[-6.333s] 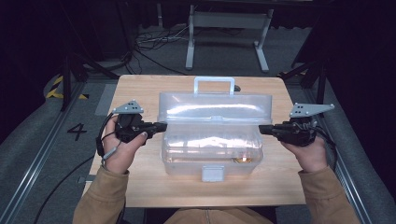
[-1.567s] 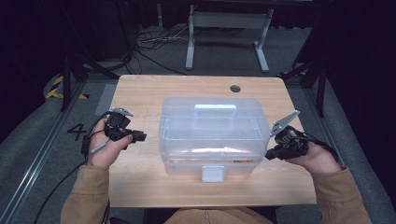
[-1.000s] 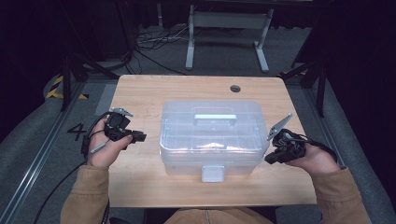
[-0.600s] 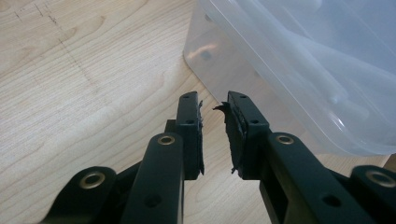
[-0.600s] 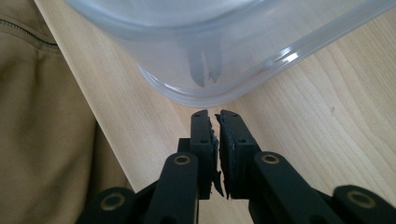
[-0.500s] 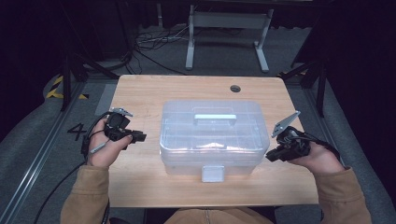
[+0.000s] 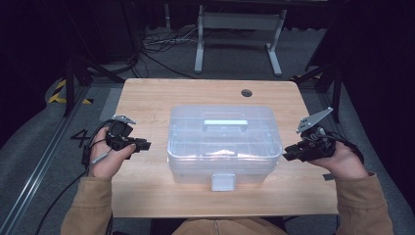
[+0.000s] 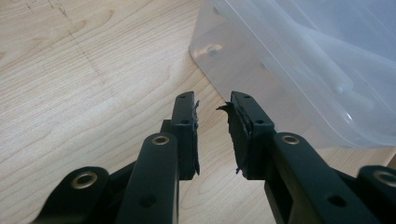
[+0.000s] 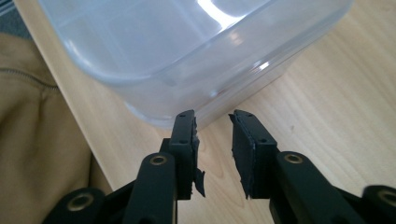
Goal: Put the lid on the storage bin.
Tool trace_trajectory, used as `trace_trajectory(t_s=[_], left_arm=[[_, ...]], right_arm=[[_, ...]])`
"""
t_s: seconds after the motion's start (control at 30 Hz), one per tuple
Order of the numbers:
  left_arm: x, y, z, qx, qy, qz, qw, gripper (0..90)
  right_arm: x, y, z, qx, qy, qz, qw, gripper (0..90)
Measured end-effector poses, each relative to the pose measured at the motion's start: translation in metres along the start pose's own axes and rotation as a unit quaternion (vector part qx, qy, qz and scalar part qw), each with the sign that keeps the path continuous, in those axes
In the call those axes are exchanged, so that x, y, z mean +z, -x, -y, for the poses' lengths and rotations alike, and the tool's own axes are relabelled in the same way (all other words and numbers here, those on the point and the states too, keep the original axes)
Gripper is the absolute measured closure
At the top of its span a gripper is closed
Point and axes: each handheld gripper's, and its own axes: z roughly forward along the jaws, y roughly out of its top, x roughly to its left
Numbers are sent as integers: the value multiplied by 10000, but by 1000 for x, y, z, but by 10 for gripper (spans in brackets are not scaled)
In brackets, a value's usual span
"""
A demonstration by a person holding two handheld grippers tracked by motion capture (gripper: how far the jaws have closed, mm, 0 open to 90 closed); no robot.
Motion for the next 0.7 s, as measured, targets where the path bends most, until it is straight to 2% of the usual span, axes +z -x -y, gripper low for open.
trace_trajectory(t_s=[0.17, 0.33, 0.7], left_arm=[[-1, -1, 3, -37, 6, -27, 10000, 718], [-1, -2, 5, -77, 17, -24, 10000, 714], [3, -4, 4, -79, -4, -88, 9999, 708]], right_arm=[[-10, 8, 0, 197, 463, 225, 9985, 640], [-15, 17, 2, 432, 862, 489, 9941, 584], [-8, 49, 18, 1042, 1162, 835, 9842, 470]])
